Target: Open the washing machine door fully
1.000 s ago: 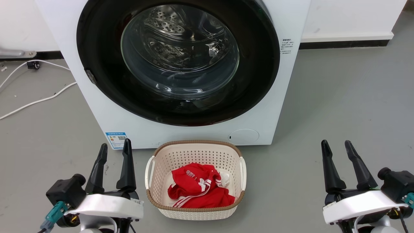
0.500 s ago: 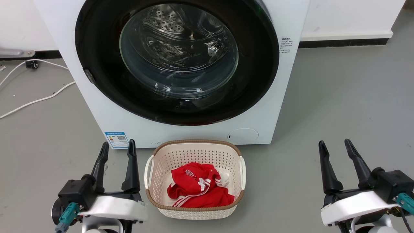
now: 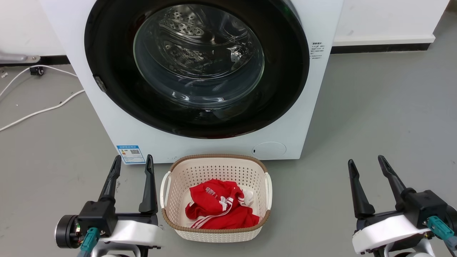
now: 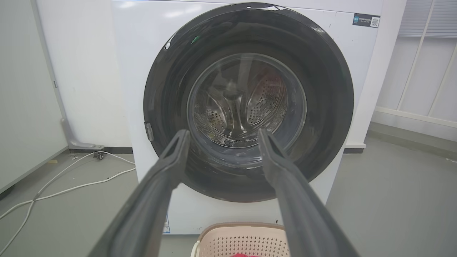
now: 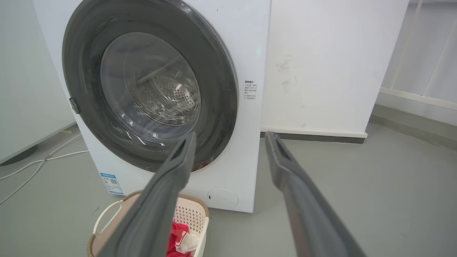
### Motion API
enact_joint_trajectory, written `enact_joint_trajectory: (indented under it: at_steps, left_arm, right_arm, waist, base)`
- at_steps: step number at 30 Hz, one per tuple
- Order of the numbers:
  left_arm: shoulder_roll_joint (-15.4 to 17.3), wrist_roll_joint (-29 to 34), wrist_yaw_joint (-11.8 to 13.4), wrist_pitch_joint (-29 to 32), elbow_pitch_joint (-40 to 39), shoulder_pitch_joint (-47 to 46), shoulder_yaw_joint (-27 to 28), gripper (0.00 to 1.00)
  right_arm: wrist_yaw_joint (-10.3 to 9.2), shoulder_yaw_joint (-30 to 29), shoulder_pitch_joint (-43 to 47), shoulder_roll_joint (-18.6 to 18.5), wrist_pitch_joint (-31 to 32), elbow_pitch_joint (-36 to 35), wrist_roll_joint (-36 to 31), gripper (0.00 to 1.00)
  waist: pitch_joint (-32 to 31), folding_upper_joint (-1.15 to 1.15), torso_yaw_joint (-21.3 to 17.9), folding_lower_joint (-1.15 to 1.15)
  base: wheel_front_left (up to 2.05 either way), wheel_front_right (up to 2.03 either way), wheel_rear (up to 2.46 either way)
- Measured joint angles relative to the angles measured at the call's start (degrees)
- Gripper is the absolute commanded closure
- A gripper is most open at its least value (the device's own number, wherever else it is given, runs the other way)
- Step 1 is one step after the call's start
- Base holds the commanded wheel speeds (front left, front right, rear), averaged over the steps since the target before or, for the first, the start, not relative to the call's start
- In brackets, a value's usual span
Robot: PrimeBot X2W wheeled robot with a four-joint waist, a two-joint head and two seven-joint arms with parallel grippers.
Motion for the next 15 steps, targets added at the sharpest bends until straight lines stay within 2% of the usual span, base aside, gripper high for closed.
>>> enact_joint_trajectory:
  at_steps: [15]
  left_arm:
    - [0.0,4.7,0.5,-1.5,-0.1,0.1,-0.2,0.00]
  right_arm:
    - [0.00,0.7,0.3,0.0,-0.7,-0.1,-3.2,0.00]
  waist:
    - [-0.1,0.00,-0.4,0.00]
  base:
    - [0.00,0.00,0.00]
